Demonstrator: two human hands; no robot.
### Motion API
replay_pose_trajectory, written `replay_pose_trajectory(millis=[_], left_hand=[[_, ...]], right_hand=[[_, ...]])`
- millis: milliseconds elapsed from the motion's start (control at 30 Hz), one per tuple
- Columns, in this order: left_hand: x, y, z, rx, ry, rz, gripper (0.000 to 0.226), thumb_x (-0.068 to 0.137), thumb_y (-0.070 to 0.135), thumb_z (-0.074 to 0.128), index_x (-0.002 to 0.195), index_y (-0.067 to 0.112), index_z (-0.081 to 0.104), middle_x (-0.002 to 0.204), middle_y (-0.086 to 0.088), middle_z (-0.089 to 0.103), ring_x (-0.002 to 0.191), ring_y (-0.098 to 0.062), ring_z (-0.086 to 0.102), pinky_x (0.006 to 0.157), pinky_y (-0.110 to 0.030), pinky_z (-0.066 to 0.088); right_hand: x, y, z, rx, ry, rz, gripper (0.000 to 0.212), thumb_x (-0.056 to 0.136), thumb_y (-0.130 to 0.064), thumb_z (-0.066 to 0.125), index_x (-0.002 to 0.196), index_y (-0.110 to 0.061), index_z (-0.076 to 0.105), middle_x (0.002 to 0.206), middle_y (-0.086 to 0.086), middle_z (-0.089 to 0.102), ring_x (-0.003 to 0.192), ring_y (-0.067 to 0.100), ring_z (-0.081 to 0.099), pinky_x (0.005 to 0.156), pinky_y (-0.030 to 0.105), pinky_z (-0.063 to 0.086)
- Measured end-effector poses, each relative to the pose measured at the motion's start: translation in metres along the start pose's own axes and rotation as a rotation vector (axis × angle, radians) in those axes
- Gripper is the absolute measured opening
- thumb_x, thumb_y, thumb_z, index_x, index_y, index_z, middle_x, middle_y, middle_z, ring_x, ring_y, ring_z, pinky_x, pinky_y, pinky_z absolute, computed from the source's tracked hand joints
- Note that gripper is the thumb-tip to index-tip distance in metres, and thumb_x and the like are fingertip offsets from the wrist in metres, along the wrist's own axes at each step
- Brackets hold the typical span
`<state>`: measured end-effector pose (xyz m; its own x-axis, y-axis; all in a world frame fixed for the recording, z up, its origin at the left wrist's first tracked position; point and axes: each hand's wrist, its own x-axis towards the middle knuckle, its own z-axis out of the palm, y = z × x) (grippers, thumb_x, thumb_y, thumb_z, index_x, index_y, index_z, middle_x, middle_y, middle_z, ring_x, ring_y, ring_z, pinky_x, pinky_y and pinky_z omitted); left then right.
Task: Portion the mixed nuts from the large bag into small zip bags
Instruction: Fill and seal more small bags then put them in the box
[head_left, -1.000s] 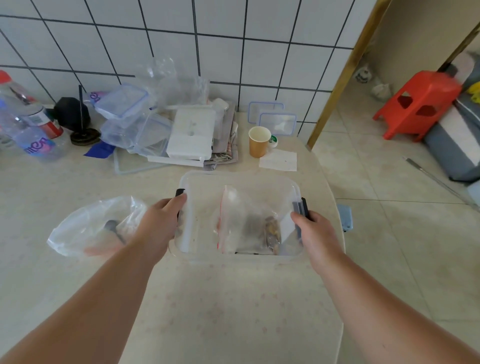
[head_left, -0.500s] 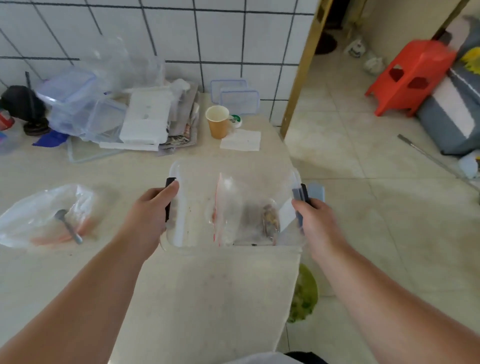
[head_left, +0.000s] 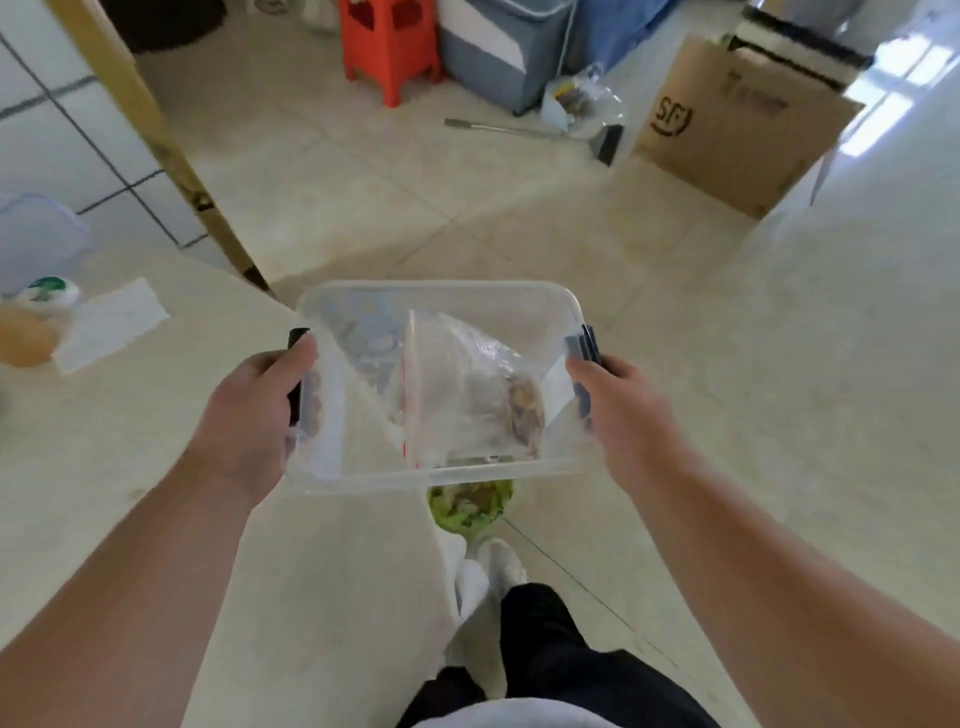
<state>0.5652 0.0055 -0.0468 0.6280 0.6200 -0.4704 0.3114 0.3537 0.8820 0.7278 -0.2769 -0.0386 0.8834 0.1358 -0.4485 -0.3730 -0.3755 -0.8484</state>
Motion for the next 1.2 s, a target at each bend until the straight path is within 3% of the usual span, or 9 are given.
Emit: replay_pose_trajectory(millis=[167, 300, 433, 500, 600, 700, 800, 1000, 1200], left_hand=[[0.0, -0.011, 0.07, 0.088, -0.241, -0.005, 0.045, 0.065, 0.068, 0.082, 0.085, 0.027, 0.079, 0.075, 0.001, 0.065, 0.062, -0.016, 0.06, 0.064, -0.035, 0.04], [-0.002, -0.027, 0.137, 0.166, -0.403, 0.004, 0.055, 0.051, 0.073, 0.088, 0.088, 0.033, 0.082, 0.086, 0.007, 0.077, 0.075, -0.012, 0.072, 0.069, -0.031, 0.051], [-0.004, -0.039, 0.208, 0.356, -0.496, 0.009, 0.076, 0.063, 0.089, 0.071, 0.103, 0.025, 0.077, 0.107, -0.013, 0.077, 0.102, -0.037, 0.073, 0.094, -0.06, 0.055], [-0.01, -0.044, 0.246, 0.408, -0.529, 0.017, 0.08, 0.063, 0.091, 0.068, 0.1, 0.021, 0.076, 0.105, -0.019, 0.075, 0.1, -0.042, 0.071, 0.099, -0.063, 0.051], [-0.034, -0.048, 0.303, 0.448, -0.553, 0.049, 0.075, 0.061, 0.094, 0.066, 0.09, 0.025, 0.077, 0.075, -0.005, 0.071, 0.071, -0.032, 0.066, 0.08, -0.054, 0.052], [-0.065, -0.052, 0.357, 0.466, -0.63, 0.042, 0.074, 0.055, 0.096, 0.066, 0.089, 0.031, 0.077, 0.069, 0.001, 0.068, 0.062, -0.026, 0.058, 0.069, -0.047, 0.046], [-0.095, -0.059, 0.408, 0.469, -0.715, 0.014, 0.055, 0.059, 0.088, 0.069, 0.077, 0.037, 0.078, 0.062, 0.007, 0.067, 0.048, -0.014, 0.059, 0.055, -0.033, 0.045], [-0.139, -0.079, 0.496, 0.54, -0.844, -0.054, 0.032, 0.069, 0.072, 0.068, 0.072, 0.043, 0.08, 0.064, 0.012, 0.072, 0.049, -0.008, 0.066, 0.048, -0.029, 0.049], [-0.178, -0.103, 0.597, 0.666, -0.966, -0.102, 0.038, 0.089, 0.064, 0.06, 0.068, 0.04, 0.079, 0.061, 0.011, 0.069, 0.046, -0.008, 0.064, 0.038, -0.021, 0.048]], right_hand=[[-0.031, 0.039, -0.071, 0.166, 0.16, 0.062, 0.031, 0.07, -0.036, 0.065, 0.08, -0.007, 0.065, 0.067, 0.003, 0.051, 0.06, 0.019, 0.044, 0.056, 0.036, 0.033], [-0.048, 0.067, -0.132, 0.245, 0.265, 0.086, 0.017, 0.086, -0.03, 0.063, 0.085, -0.013, 0.064, 0.068, 0.002, 0.049, 0.059, 0.018, 0.043, 0.052, 0.032, 0.031], [-0.062, 0.096, -0.191, 0.319, 0.369, 0.137, 0.018, 0.09, -0.03, 0.061, 0.081, -0.014, 0.061, 0.068, 0.001, 0.05, 0.057, 0.017, 0.044, 0.052, 0.031, 0.033], [-0.068, 0.11, -0.219, 0.351, 0.417, 0.165, 0.019, 0.091, -0.031, 0.061, 0.081, -0.015, 0.061, 0.068, 0.001, 0.051, 0.058, 0.018, 0.044, 0.054, 0.031, 0.033], [-0.073, 0.126, -0.263, 0.388, 0.487, 0.192, 0.022, 0.089, -0.035, 0.061, 0.081, -0.015, 0.058, 0.069, 0.001, 0.051, 0.059, 0.019, 0.045, 0.054, 0.031, 0.034], [-0.079, 0.14, -0.308, 0.402, 0.549, 0.221, 0.029, 0.081, -0.045, 0.06, 0.082, -0.016, 0.059, 0.071, 0.001, 0.053, 0.064, 0.021, 0.047, 0.062, 0.036, 0.035], [-0.087, 0.158, -0.349, 0.439, 0.592, 0.243, 0.028, 0.081, -0.046, 0.06, 0.081, -0.018, 0.058, 0.073, 0.002, 0.051, 0.068, 0.022, 0.046, 0.067, 0.039, 0.035], [-0.104, 0.2, -0.417, 0.518, 0.679, 0.268, 0.026, 0.091, -0.039, 0.06, 0.084, -0.015, 0.053, 0.074, 0.007, 0.046, 0.067, 0.022, 0.043, 0.067, 0.04, 0.032], [-0.124, 0.24, -0.472, 0.611, 0.842, 0.351, 0.035, 0.082, -0.051, 0.059, 0.087, -0.016, 0.059, 0.075, 0.004, 0.052, 0.07, 0.023, 0.05, 0.067, 0.04, 0.038]])
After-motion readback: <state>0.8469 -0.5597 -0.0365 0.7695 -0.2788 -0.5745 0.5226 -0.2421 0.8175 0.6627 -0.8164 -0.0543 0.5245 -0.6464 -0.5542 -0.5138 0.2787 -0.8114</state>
